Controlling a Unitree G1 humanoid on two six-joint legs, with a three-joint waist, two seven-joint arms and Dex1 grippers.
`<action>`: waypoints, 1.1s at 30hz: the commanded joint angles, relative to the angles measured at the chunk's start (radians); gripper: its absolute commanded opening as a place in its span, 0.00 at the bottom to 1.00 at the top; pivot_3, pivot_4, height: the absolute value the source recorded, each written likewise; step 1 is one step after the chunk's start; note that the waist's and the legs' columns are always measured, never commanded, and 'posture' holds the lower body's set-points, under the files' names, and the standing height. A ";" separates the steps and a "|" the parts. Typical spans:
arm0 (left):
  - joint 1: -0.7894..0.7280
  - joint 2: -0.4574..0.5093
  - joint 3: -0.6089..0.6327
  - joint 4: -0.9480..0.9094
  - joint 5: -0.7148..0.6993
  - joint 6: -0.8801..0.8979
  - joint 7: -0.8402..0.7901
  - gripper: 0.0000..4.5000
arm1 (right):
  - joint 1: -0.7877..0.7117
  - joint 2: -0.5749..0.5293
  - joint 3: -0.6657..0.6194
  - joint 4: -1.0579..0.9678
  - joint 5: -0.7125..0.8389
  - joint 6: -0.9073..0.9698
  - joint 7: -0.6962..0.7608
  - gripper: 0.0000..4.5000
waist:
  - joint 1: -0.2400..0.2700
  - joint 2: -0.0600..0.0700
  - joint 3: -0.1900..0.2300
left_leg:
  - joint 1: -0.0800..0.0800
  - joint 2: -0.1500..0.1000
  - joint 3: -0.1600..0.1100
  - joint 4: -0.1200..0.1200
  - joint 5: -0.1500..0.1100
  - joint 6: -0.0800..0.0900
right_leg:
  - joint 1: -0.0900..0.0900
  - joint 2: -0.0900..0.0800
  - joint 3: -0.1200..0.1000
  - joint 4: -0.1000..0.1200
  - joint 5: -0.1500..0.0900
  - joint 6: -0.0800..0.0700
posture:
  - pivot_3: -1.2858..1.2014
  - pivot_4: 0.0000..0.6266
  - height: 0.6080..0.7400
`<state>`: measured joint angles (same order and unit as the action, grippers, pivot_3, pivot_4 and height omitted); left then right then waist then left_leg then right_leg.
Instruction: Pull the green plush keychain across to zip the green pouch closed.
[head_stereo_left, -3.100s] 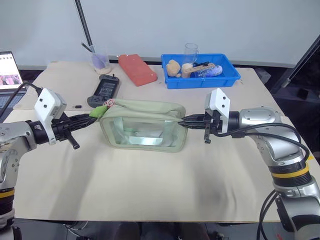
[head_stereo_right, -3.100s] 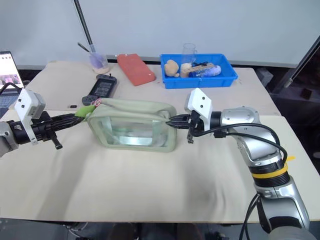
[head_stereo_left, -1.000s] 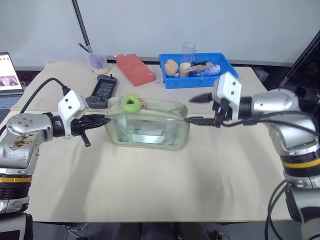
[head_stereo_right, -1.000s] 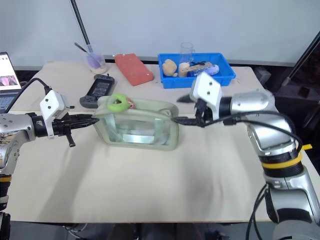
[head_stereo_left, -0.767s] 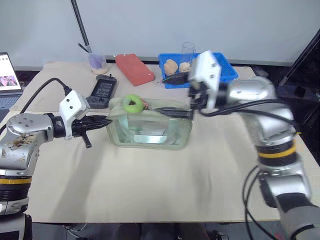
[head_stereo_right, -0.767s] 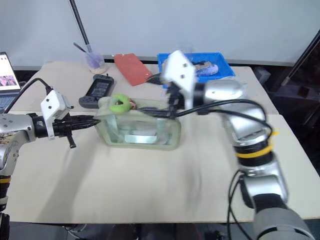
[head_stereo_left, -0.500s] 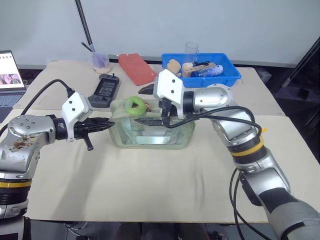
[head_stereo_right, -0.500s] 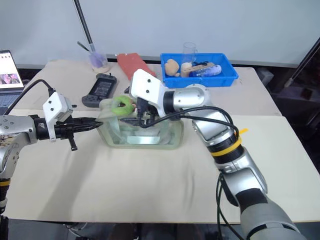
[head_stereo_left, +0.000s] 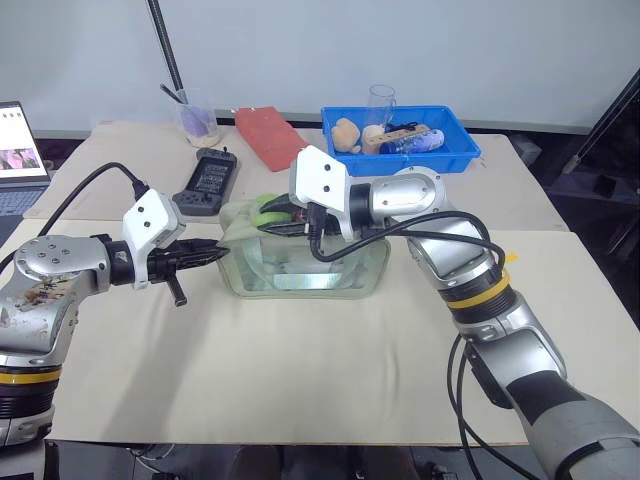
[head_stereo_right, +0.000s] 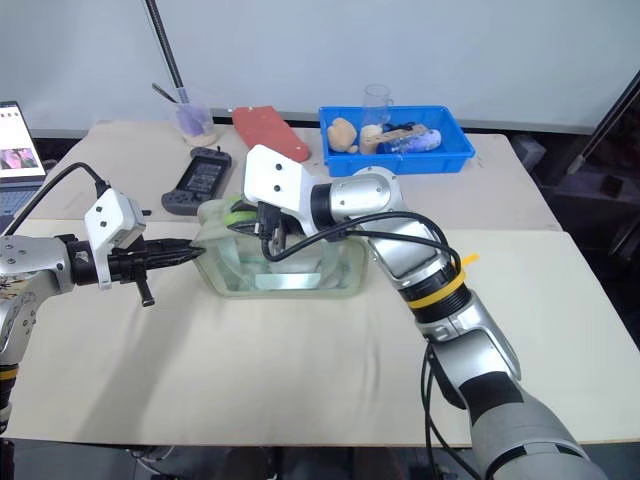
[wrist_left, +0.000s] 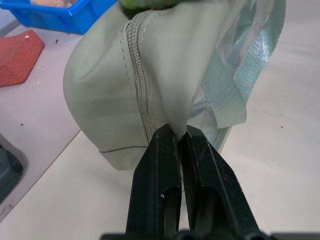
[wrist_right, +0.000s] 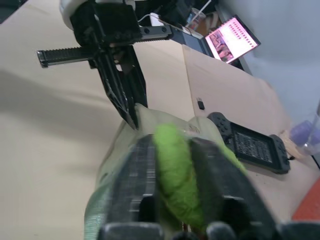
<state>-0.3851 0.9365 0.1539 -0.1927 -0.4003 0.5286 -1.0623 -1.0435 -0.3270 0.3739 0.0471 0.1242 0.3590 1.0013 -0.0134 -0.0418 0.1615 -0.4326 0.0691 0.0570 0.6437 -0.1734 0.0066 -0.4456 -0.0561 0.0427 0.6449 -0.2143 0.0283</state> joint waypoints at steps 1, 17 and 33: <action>-0.012 0.011 0.005 -0.011 -0.010 -0.007 -0.006 0.00 | -0.009 -0.017 -0.070 -0.047 0.046 0.028 0.010 0.00 | 0.000 0.000 0.000 | 0.000 0.000 0.000 0.000 0.000 0.000 | 0.000 0.000 0.000 0.000 0.000 0.000 | 0.52 0.24 1.00; -0.014 0.031 0.022 0.067 0.032 -0.081 0.008 0.00 | 0.101 -0.344 -0.315 -0.103 0.080 0.189 -0.062 0.00 | -0.001 0.000 0.000 | -0.001 0.000 0.001 -0.001 0.000 0.000 | -0.001 -0.001 0.000 -0.002 0.000 0.000 | 0.52 0.24 1.00; -0.085 0.025 -0.034 0.163 0.058 -0.137 -0.015 0.00 | 0.445 -0.281 -0.282 -0.101 0.074 0.190 -0.194 0.00 | -0.006 0.000 0.000 | -0.002 0.000 0.001 -0.001 0.000 0.000 | -0.004 0.001 0.002 0.000 0.000 0.000 | 0.52 0.24 1.00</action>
<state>-0.4568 0.9511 0.1136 -0.0330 -0.3550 0.4086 -1.0772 -0.5948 -0.6245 0.0977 -0.0292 0.1842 0.5475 0.8291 -0.0192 -0.0416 0.1617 -0.4351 0.0690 0.0580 0.6432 -0.1733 0.0069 -0.4498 -0.0554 0.0446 0.6453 -0.2144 0.0280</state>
